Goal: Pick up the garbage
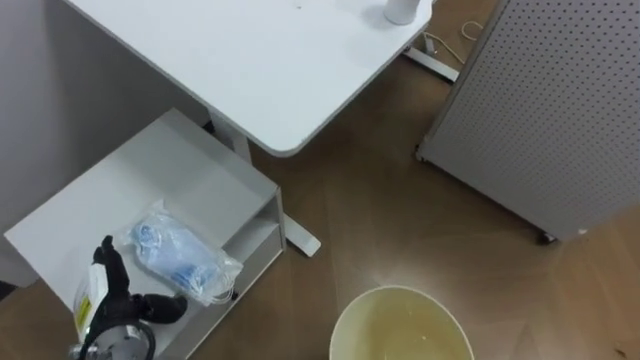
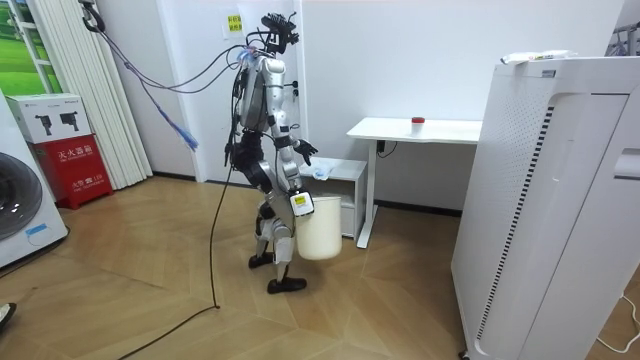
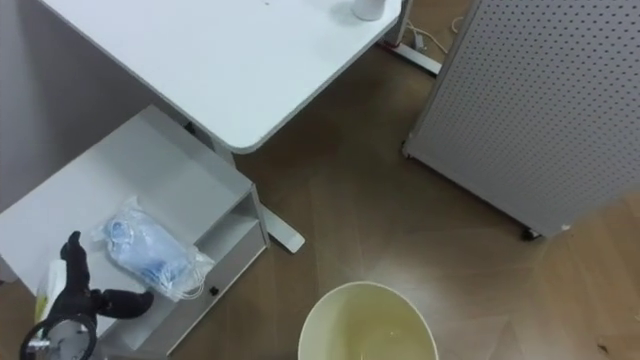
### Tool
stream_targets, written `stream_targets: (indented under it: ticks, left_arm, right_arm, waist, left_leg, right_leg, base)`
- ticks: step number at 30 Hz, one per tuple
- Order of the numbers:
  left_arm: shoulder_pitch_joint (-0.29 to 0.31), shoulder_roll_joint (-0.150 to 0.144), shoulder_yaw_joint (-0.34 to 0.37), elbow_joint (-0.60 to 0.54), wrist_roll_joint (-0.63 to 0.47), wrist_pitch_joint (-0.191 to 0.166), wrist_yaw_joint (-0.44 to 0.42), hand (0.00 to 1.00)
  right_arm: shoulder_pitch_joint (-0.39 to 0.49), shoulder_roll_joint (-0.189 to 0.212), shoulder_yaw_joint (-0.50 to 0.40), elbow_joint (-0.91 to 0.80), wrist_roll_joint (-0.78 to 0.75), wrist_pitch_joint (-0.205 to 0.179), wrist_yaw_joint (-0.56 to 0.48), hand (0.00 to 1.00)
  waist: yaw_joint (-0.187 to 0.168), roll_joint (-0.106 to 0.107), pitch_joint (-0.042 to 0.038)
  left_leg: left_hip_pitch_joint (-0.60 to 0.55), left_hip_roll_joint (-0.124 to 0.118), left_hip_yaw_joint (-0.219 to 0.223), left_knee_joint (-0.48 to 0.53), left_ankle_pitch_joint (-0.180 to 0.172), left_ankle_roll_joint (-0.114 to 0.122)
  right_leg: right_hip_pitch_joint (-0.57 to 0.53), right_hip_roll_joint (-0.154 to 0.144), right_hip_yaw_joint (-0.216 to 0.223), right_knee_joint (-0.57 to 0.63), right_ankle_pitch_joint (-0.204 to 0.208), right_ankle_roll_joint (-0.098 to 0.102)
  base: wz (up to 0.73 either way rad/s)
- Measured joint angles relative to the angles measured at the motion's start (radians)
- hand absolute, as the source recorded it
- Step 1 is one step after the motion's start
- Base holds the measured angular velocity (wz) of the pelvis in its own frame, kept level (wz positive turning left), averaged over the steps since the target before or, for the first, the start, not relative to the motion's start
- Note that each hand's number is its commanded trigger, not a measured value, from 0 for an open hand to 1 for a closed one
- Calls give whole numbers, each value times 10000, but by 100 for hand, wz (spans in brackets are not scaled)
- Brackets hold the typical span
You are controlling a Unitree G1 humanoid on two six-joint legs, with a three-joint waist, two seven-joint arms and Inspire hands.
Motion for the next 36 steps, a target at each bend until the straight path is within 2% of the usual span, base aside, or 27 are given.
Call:
stream_targets:
  ticks: [4,7,17,22,30,34,36]
  left_arm:
    - [-483,175,2,8,156,14,161,0]
    - [-587,273,2,7,211,13,279,0]
    - [-615,299,-98,49,520,18,355,0]
    - [-683,362,-209,47,651,78,404,0]
    - [-1054,366,-439,71,822,87,515,0]
    - [-1229,386,-632,167,1341,107,512,0]
    - [-1372,409,-720,232,1742,233,511,0]
  right_arm:
    - [-6,-135,2,-62,124,-37,-1,100]
    - [-6,-157,9,-70,299,-51,-16,100]
    - [0,-288,453,-182,939,-274,125,100]
    - [8,-369,586,-192,1567,-288,116,100]
    - [24,-674,573,-428,1653,-361,-6,100]
    - [45,-774,571,-563,1960,-373,-64,100]
    - [123,-838,573,-794,2070,-372,-123,100]
  waist:
    - [-125,10,6]
    - [-156,12,6]
    - [-227,14,8]
    - [-452,17,9]
    - [-742,25,16]
    - [-915,21,15]
    - [-950,21,16]
  left_leg:
    - [-540,9,-46,457,-27,6]
    - [-683,13,-33,632,-52,-7]
    - [-1216,129,-168,1220,-220,-132]
    - [-1774,309,-161,1799,-429,-157]
    - [-2541,381,-59,2238,-487,-122]
    - [-3088,507,-76,2663,-617,-149]
    - [-3390,541,-94,2890,-680,-170]
  right_leg:
    - [-474,-47,-13,412,-87,-56]
    - [-650,-60,6,625,-139,-92]
    - [-1098,-38,-140,1178,-378,-268]
    - [-1498,-25,-300,1629,-599,-338]
    - [-2281,-46,-219,2026,-690,-353]
    - [-2796,-22,-238,2371,-757,-438]
    - [-3085,-20,-264,2556,-792,-490]
  base:
    - [5]
    - [-1]
    - [2]
    - [6]
    - [0]
    - [-6]
    - [-7]
